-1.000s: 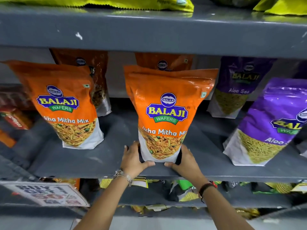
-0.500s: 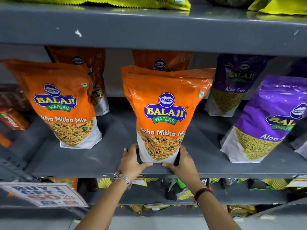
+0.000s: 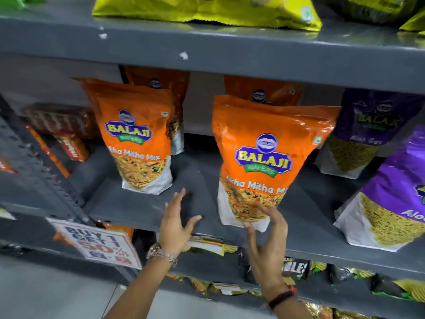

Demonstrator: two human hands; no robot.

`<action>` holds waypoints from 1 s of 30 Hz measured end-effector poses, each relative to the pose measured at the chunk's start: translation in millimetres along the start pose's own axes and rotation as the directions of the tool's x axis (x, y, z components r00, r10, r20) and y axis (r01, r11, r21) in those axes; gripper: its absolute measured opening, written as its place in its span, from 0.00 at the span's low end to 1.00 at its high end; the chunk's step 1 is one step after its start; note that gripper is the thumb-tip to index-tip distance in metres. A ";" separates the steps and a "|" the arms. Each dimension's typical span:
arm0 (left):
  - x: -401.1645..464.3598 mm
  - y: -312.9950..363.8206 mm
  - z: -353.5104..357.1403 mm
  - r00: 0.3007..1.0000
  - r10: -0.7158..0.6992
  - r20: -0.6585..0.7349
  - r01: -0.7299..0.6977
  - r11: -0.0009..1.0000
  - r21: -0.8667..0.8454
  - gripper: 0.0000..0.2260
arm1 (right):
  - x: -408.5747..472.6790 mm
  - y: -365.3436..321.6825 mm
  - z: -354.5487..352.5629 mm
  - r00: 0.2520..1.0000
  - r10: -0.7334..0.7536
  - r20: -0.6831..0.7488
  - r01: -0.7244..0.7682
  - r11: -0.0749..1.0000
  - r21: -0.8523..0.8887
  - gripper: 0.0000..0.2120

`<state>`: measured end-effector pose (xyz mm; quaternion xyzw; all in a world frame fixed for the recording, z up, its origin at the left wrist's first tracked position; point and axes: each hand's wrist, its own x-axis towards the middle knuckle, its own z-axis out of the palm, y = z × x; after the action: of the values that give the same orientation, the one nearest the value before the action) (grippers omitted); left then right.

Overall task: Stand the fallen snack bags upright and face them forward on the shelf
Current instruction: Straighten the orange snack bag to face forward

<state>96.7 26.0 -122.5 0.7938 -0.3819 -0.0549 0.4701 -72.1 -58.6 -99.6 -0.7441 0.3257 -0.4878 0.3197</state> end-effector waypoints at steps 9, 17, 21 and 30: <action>43.8 -93.4 -122.0 0.971 -0.124 -0.204 0.134 0.990 0.039 0.39 | 3.5 -37.0 166.6 0.849 0.176 0.498 -0.171 0.984 -0.057 0.32; 100.6 -130.4 -121.0 0.978 -0.174 0.111 0.168 0.984 0.058 0.46 | 33.5 -35.6 231.2 0.841 0.294 0.453 -0.228 0.954 -0.196 0.38; 108.8 -133.1 -110.7 0.988 -0.111 0.107 0.102 0.991 0.090 0.43 | 30.3 -34.8 235.1 0.863 0.292 0.411 -0.219 0.951 -0.216 0.34; 77.5 -130.8 -120.0 0.990 -0.117 0.077 0.114 0.993 0.039 0.40 | 7.7 -43.6 225.5 0.844 0.323 0.428 -0.218 0.936 -0.276 0.33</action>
<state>277.2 94.4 -138.4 0.8198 -0.3545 -0.1069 0.4368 148.5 -3.6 -133.2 -0.8160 0.3925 -0.2054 0.3714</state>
